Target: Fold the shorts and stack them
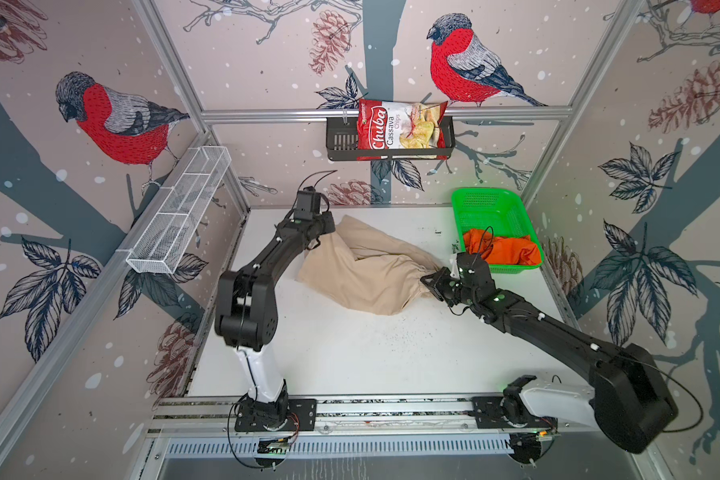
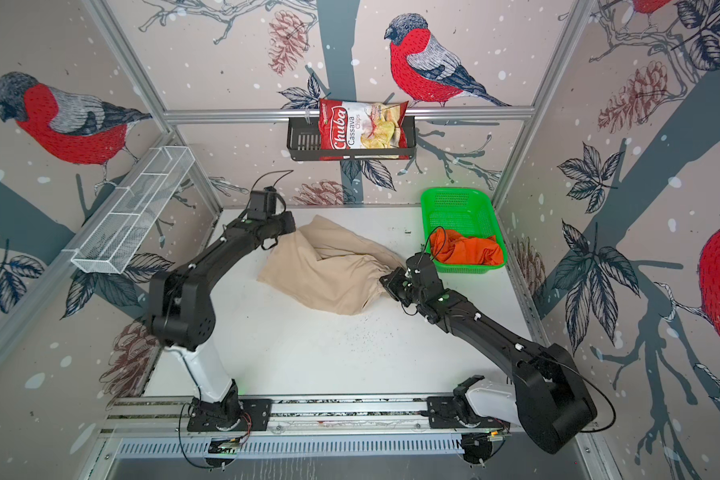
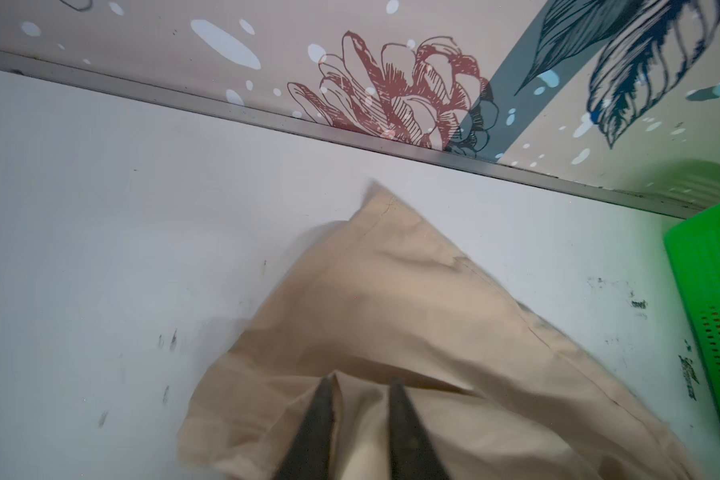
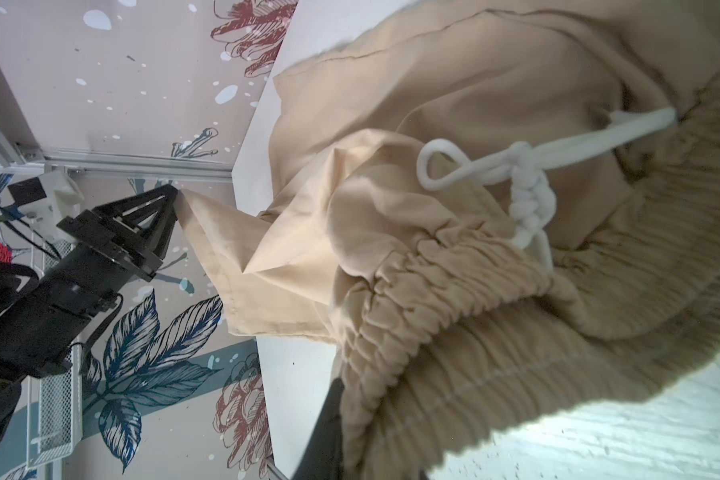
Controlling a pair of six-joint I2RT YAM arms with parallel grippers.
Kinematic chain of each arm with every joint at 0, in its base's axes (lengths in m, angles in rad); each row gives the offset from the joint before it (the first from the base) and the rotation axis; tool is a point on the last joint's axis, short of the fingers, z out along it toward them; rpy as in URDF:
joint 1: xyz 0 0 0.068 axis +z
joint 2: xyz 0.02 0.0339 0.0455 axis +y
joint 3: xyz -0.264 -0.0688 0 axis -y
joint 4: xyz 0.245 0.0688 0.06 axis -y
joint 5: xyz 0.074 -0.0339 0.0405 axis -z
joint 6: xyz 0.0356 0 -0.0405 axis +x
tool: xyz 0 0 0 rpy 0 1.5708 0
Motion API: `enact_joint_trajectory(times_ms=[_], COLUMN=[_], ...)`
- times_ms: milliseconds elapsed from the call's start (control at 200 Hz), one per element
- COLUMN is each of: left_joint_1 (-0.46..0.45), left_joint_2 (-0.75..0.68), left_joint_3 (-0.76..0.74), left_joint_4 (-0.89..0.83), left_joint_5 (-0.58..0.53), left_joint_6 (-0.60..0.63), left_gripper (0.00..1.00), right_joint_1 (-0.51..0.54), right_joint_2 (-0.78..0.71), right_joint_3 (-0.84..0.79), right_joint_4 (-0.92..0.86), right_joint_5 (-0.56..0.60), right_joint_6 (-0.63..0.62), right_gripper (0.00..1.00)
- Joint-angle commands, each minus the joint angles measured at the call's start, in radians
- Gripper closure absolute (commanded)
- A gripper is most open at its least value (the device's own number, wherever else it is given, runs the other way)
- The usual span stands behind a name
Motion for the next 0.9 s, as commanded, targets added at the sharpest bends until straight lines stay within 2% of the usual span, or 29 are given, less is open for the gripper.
enact_joint_trajectory(times_ms=[0,100,185,400,555,690,795,896], left_joint_1=[0.015,0.042,0.079,0.164,0.214,0.284,0.353,0.381], left_joint_2=[0.088,0.051,-0.018,-0.257,-0.452,-0.582,-0.651,-0.681], left_joint_3=[0.099,0.014,-0.085,-0.361,-0.585,-0.799,-0.941,-1.031], left_joint_4=[-0.139,-0.091,-0.06,-0.061,-0.042,0.025,0.093,0.158], left_joint_5=[0.047,0.061,0.088,0.165,0.235,0.3,0.366,0.403], left_joint_6=[0.05,0.025,0.0,-0.059,-0.195,-0.326,-0.445,-0.519], left_gripper=[0.42,0.34,0.31,0.3,0.3,0.34,0.35,0.37], right_joint_1=[-0.01,-0.014,-0.014,-0.018,-0.022,-0.03,-0.029,-0.03], right_joint_2=[0.053,0.108,0.138,0.172,0.166,0.168,0.171,0.169], right_joint_3=[0.03,0.069,0.085,0.081,0.059,0.049,0.05,0.043], right_joint_4=[0.053,0.044,0.026,0.024,0.043,0.068,0.073,0.085], right_joint_5=[0.011,0.02,0.027,0.009,0.009,-0.006,-0.017,-0.027], right_joint_6=[0.004,-0.025,-0.046,-0.067,-0.06,-0.06,-0.061,-0.058], right_gripper=[0.84,0.84,0.84,0.84,0.84,0.84,0.84,0.84])
